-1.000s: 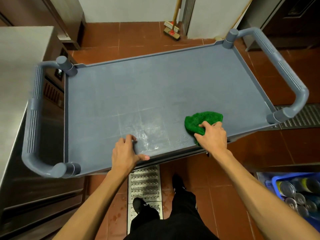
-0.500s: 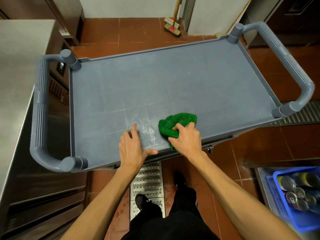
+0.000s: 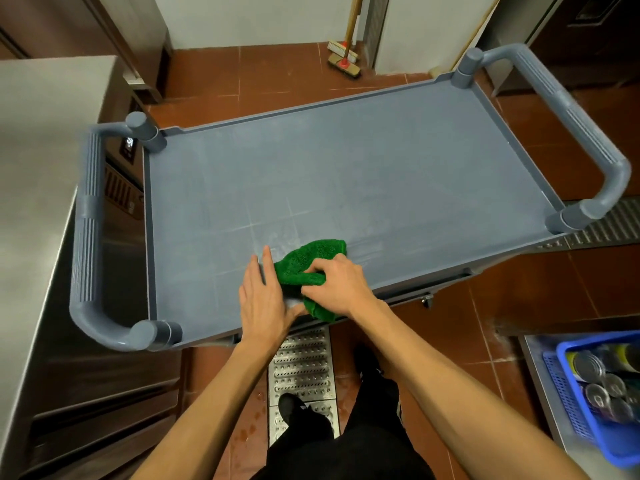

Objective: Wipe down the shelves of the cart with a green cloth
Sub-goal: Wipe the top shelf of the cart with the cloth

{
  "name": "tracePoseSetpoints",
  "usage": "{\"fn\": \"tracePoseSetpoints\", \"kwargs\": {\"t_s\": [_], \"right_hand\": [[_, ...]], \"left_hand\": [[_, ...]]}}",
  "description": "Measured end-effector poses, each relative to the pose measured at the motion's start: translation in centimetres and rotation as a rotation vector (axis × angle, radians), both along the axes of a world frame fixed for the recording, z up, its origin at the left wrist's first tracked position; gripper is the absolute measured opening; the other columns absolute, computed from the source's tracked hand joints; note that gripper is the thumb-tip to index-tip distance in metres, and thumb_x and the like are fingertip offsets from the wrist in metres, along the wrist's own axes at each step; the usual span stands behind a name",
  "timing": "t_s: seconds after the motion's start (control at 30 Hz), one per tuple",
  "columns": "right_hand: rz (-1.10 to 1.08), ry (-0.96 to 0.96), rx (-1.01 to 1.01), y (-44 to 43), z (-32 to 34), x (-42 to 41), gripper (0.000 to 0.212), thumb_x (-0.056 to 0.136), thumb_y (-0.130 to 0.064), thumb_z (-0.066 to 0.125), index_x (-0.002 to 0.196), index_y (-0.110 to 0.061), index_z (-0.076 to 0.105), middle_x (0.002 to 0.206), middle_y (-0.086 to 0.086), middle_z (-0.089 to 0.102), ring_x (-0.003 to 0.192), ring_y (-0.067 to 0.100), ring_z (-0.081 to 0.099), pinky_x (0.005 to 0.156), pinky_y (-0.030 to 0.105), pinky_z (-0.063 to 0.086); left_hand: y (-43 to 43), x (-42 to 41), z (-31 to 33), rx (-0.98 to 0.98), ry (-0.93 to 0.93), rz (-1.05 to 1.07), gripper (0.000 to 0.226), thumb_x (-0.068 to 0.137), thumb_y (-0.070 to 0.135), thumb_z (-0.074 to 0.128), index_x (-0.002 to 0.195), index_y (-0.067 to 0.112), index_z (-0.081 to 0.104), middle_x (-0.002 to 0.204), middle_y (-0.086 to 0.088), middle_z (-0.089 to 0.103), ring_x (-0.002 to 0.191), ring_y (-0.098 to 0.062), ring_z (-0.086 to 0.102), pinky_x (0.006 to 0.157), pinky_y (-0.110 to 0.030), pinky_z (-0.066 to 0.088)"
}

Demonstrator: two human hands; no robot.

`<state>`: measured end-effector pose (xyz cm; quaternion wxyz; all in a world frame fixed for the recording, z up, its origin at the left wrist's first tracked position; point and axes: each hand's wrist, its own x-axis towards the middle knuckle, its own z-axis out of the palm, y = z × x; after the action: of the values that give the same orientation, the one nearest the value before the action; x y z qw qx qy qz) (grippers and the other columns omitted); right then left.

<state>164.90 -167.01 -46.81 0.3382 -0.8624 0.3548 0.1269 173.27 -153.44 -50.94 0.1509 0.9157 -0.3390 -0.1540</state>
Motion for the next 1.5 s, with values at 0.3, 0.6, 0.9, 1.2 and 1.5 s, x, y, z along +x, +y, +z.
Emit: {"fn": "tracePoseSetpoints", "kwargs": {"t_s": [0.3,0.6,0.9,1.2,1.5], "right_hand": [[0.147,-0.03,0.047,1.1,0.7,1.0,0.038,0.078,-0.047,0.062,0.115,-0.037,0.065,0.111,0.007,0.056,0.102,0.027,0.057,0.088,0.037,0.043],[0.191,-0.127,0.165,1.9,1.1,1.7,0.037,0.079,-0.038,0.066,0.116,-0.035,0.069,0.114,0.003,0.064,0.106,0.022,0.057,0.087,0.031,0.046],[0.197,-0.068,0.081,1.2,0.4,1.0,0.045,0.074,-0.038,0.072,0.118,-0.036,0.063,0.116,0.005,0.044,0.109,0.025,0.049,0.096,0.04,0.047],[0.13,-0.069,0.019,-4.4,0.5,-2.7,0.041,0.072,-0.038,0.074,0.113,-0.037,0.066,0.112,0.002,0.045,0.107,0.026,0.051,0.094,0.039,0.048],[0.004,-0.062,-0.047,-11.3,0.9,-8.1,0.043,0.073,-0.034,0.076,0.116,-0.035,0.067,0.113,0.004,0.049,0.108,0.026,0.054,0.092,0.034,0.047]], "left_hand": [[2.4,0.8,1.3,-0.113,0.136,0.045,0.135,0.052,0.08,0.068,0.157,0.021,0.007,0.161,-0.02,0.016,0.148,-0.034,0.02,0.114,-0.053,0.033],[6.5,1.2,2.0,-0.204,0.185,0.091,0.124,0.059,0.078,0.07,0.155,0.02,0.018,0.151,-0.006,0.035,0.137,-0.025,0.038,0.108,-0.043,0.039],[4.9,0.4,2.3,-0.21,0.206,0.02,0.065,0.085,0.042,0.071,0.141,0.024,0.045,0.123,0.002,0.066,0.11,-0.02,0.062,0.088,-0.033,0.05],[-0.3,-2.7,1.7,-0.242,0.258,-0.034,0.066,0.085,0.043,0.071,0.141,0.024,0.042,0.126,0.002,0.065,0.112,-0.017,0.062,0.091,-0.035,0.052],[-7.8,-6.2,2.1,-0.242,0.219,-0.223,0.071,0.086,0.038,0.071,0.146,0.016,0.041,0.133,-0.005,0.06,0.12,-0.023,0.056,0.095,-0.033,0.044]]}}
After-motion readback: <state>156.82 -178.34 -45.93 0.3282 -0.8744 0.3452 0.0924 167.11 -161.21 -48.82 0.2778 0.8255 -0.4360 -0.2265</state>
